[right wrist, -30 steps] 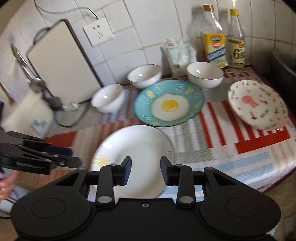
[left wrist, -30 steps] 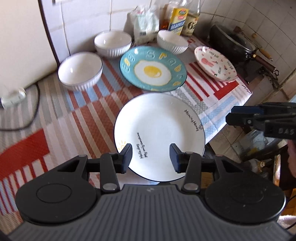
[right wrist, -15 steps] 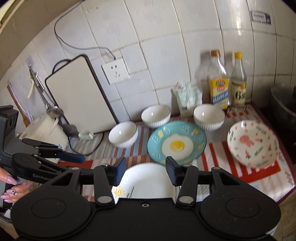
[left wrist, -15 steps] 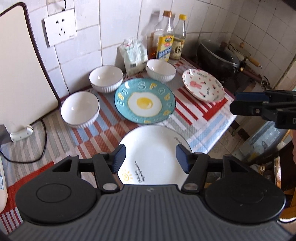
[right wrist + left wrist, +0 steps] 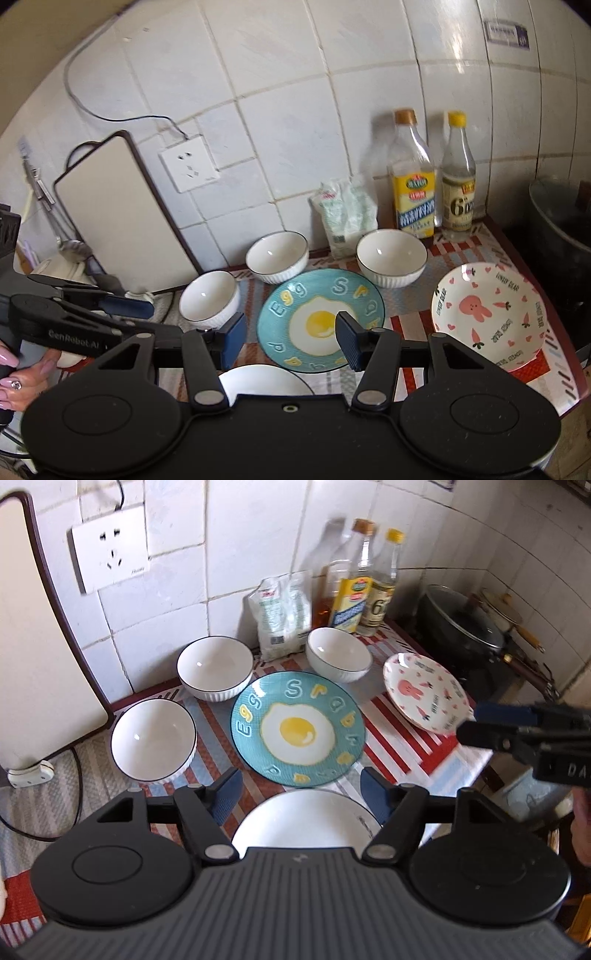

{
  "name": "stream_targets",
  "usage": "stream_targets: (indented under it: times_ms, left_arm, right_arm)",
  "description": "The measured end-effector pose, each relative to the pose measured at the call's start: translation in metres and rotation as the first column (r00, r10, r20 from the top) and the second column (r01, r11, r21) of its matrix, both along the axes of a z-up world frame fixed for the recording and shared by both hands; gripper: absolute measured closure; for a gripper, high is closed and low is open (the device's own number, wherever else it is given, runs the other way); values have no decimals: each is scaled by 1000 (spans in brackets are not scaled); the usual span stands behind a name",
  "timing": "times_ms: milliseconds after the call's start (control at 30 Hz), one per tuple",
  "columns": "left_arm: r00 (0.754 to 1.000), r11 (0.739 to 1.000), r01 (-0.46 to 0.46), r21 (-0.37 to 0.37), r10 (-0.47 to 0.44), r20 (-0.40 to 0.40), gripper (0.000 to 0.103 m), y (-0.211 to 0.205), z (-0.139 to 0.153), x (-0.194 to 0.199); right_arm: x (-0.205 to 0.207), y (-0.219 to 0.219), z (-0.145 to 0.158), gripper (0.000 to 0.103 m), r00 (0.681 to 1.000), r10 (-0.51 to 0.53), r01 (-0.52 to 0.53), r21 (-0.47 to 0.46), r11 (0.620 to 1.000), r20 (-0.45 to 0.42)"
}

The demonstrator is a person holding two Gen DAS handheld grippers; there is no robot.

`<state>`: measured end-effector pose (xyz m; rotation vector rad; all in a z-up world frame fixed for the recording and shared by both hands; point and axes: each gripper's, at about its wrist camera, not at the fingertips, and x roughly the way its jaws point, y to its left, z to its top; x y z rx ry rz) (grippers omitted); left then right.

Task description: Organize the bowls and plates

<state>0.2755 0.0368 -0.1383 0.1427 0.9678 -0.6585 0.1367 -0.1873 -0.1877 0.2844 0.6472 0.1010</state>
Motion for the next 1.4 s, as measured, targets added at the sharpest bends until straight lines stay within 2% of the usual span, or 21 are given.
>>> stream_targets:
  times_ms: [367, 467, 633, 700, 800, 900, 1033, 1167, 1267, 1333, 1367, 1400]
  left_arm:
    - [993, 996, -64, 54, 69, -95, 35, -20, -73, 67]
    - [991, 994, -81, 71, 88, -101, 35, -27, -90, 80]
    - [991, 995, -61, 79, 70, -115, 37, -39, -113, 99]
    - [991, 992, -67, 104, 79, -113, 37, -44, -123, 107]
    - [994, 978, -77, 193, 91, -63, 37, -53, -134, 114]
    - [992, 977, -88, 195, 103, -69, 37, -55, -142, 126]
    - [994, 982, -74, 176, 88, -69, 37, -62, -145, 136]
    - [988, 984, -79, 162, 99, -115, 38, -67, -155, 147]
    - [990, 985, -66, 162, 85, -113, 54, -70, -158, 149]
    - [988, 981, -52, 184, 77, -133, 78, -72, -162, 151]
    - [988, 980, -43, 197, 71, -139, 79, -73, -164, 152]
    - [988, 981, -42, 190, 69, -136, 79, -71, -164, 152]
  right_arm:
    - [59, -23, -68, 45, 990, -87, 96, 74, 993, -109]
    - [73, -25, -85, 45, 984, -116, 127, 76, 989, -138]
    - [92, -28, -106, 45, 977, -135, 145, 51, 988, -167]
    - [99, -31, -114, 45, 973, -145, 156, 50, 987, -182]
    - [109, -39, -129, 45, 964, -164, 183, 73, 980, -211]
    - [118, -43, -142, 45, 956, -179, 203, 81, 976, -231]
    - [127, -50, -158, 45, 946, -202, 241, 135, 961, -253]
    - [132, -51, -168, 45, 938, -219, 264, 147, 953, -268]
    - [134, -51, -172, 45, 934, -220, 274, 169, 947, -280]
    - [134, -51, -174, 45, 933, -222, 279, 178, 944, -284]
    - [134, -52, -176, 53, 930, -227, 287, 183, 940, -290]
    - [134, -52, -177, 77, 929, -227, 290, 192, 938, -293]
